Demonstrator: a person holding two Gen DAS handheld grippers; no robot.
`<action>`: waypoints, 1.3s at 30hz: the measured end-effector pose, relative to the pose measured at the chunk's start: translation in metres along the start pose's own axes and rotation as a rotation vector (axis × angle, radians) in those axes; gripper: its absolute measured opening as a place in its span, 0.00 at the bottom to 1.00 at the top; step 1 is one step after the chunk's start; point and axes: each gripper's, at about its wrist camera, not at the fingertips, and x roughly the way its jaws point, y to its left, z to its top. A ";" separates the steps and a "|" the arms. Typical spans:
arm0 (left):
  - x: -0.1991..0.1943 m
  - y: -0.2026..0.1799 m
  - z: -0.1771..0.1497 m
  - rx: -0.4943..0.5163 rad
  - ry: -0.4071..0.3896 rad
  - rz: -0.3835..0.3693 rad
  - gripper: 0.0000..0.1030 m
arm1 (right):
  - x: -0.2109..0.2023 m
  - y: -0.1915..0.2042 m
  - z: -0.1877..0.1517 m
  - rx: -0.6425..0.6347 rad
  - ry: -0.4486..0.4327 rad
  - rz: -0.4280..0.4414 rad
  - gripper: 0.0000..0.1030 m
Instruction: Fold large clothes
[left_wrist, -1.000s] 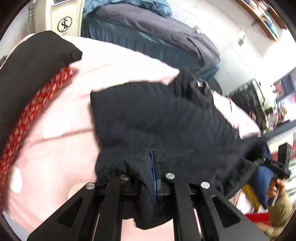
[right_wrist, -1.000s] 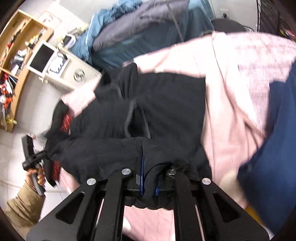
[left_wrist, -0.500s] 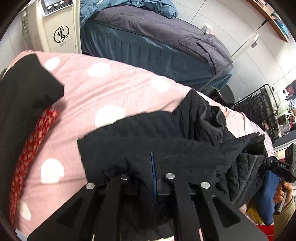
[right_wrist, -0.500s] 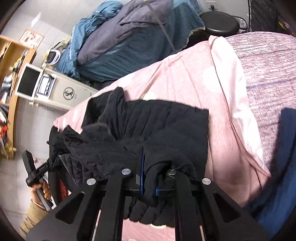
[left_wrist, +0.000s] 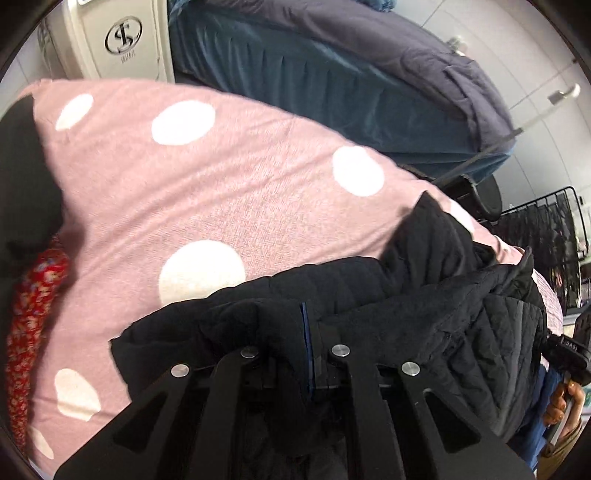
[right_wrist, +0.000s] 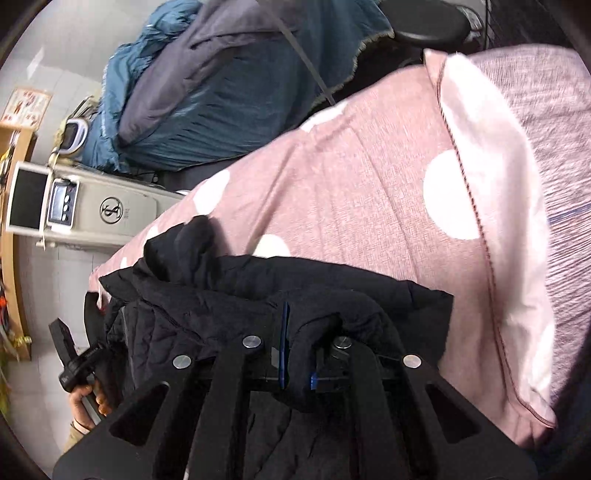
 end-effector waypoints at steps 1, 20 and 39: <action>0.006 0.002 0.002 -0.014 0.010 -0.002 0.09 | 0.005 -0.003 0.001 0.012 0.006 0.001 0.08; 0.013 0.036 -0.010 -0.210 -0.004 -0.131 0.14 | 0.037 -0.041 0.002 0.238 0.035 0.146 0.14; -0.158 0.108 -0.005 -0.312 -0.292 -0.224 0.80 | -0.086 -0.063 -0.008 0.318 -0.118 0.199 0.76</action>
